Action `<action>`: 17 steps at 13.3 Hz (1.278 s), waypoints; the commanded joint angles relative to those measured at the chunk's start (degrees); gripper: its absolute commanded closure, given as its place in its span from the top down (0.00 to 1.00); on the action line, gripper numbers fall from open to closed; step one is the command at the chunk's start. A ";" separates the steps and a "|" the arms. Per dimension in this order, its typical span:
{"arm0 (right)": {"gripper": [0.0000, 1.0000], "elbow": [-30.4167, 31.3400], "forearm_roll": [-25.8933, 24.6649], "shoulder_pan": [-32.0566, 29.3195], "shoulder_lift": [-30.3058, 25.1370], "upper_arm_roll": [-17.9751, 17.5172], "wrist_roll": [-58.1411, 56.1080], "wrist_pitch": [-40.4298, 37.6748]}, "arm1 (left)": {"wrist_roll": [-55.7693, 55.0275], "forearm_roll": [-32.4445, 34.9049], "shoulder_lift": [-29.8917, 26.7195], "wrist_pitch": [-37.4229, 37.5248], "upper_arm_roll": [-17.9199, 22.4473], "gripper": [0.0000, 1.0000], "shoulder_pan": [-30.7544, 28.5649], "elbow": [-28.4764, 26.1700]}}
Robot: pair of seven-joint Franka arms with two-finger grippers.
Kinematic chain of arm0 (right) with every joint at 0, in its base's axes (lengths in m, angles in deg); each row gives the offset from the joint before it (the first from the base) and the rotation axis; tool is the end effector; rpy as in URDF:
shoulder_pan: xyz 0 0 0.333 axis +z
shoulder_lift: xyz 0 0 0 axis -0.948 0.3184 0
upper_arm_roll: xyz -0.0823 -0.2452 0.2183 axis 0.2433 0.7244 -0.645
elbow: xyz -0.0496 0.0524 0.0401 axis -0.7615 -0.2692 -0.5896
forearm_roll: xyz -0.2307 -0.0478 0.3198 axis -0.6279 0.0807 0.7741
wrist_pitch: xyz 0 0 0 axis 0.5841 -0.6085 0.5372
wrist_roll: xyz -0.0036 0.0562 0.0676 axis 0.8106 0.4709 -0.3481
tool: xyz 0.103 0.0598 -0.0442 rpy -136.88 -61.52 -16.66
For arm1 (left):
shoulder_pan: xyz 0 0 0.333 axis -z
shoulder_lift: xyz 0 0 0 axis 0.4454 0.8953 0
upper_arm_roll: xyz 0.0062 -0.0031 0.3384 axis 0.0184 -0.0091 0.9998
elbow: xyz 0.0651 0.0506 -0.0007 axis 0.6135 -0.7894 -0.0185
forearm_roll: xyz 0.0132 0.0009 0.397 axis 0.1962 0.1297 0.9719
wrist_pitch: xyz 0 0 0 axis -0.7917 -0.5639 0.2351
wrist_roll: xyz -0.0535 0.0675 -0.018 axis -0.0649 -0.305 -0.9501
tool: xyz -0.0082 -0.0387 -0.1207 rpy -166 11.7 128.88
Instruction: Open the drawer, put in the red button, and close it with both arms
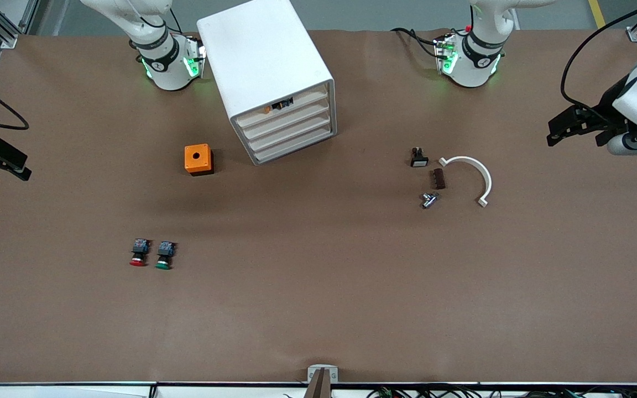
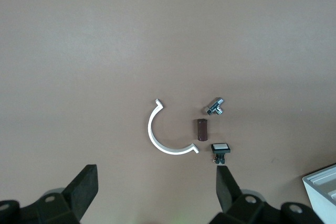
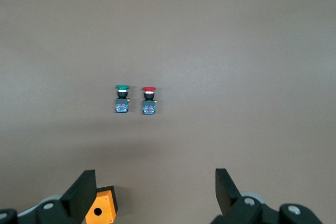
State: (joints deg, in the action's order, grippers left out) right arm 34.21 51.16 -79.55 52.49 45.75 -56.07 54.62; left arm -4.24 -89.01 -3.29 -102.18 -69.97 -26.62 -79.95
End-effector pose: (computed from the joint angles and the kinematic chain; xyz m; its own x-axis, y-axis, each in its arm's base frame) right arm 0.5876 -0.0402 0.6304 0.9930 -0.0412 0.1111 -0.0453 -0.9984 0.0348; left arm 0.5418 -0.0567 0.6217 0.9996 -0.0129 -0.0256 -0.0123 -0.9997 0.0220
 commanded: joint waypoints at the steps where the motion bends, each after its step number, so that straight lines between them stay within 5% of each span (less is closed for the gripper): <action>1: 1.00 0.01 0.19 -0.85 -0.11 -0.70 0.06 0.18 | -0.87 1.05 0.53 1.13 -0.05 0.99 0.35 1.51; 8: 1.00 0.01 0.19 -0.85 -0.11 -0.70 0.06 0.18 | -0.87 1.05 1.93 0.78 0.13 0.99 -0.18 1.51; 17: 1.00 0.01 0.19 -0.85 -0.11 -0.70 0.06 0.18 | -1.22 0.79 10.46 0.33 -0.05 0.99 0.70 1.77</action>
State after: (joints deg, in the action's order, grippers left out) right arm 34.21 51.17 -79.55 52.49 45.75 -56.07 54.63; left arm -4.30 -89.01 5.82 -102.44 -69.77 -26.62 -79.78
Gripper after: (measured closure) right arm 0.000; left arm 0.004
